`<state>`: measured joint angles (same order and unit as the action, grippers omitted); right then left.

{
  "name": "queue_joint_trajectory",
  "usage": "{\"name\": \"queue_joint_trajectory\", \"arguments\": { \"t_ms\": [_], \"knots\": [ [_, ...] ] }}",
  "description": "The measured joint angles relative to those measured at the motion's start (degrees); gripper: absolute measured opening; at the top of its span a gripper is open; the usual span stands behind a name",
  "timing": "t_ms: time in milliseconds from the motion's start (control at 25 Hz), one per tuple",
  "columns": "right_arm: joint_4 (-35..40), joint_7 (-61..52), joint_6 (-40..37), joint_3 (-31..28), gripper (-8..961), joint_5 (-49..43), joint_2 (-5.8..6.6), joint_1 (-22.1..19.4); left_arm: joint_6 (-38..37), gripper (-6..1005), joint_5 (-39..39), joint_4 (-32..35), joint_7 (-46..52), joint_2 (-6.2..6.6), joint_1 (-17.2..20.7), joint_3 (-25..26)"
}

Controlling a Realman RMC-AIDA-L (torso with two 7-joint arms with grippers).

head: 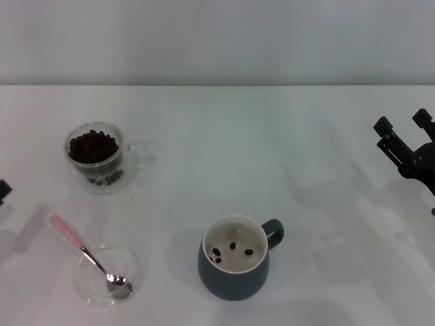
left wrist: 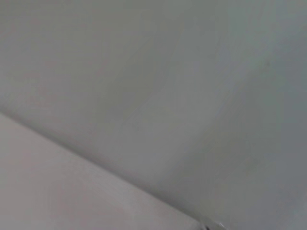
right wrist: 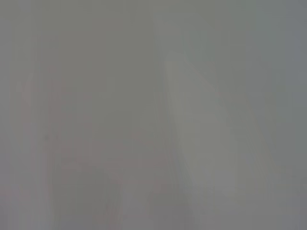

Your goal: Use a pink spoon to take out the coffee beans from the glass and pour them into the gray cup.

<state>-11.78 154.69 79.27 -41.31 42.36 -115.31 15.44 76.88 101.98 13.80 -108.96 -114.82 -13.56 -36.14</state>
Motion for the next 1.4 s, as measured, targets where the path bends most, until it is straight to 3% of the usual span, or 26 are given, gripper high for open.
{"name": "queue_joint_trajectory", "arguments": {
  "t_ms": [120,360,480,800,880,1400],
  "knots": [
    [0.0,0.0,-0.1,-0.1,872,0.1,0.0,-0.2,0.2,787,0.1,0.0,-5.4,-0.66,0.6,4.9],
    [0.1,0.0,-2.1,-0.1,873,0.5,0.0,-0.4,0.9,786,0.1,0.0,-20.7,-3.64,1.2,18.6],
    [0.0,0.0,-3.6,-0.1,873,1.0,0.01,-0.4,1.4,786,0.2,-0.9,-26.4,-3.98,0.8,22.1],
    [-0.7,0.0,-5.5,-0.1,873,1.1,0.01,-0.3,1.7,787,4.7,-4.6,-38.7,-4.11,0.0,23.1],
    [-0.8,0.0,-5.9,-0.1,873,1.1,0.0,-0.4,1.8,788,9.3,-6.6,-44.0,-4.17,0.0,23.2],
    [-0.9,0.8,-7.3,0.0,872,7.0,-0.08,-0.9,1.4,783,12.1,-7.6,-45.5,-4.19,0.6,23.3]
  ]
}}
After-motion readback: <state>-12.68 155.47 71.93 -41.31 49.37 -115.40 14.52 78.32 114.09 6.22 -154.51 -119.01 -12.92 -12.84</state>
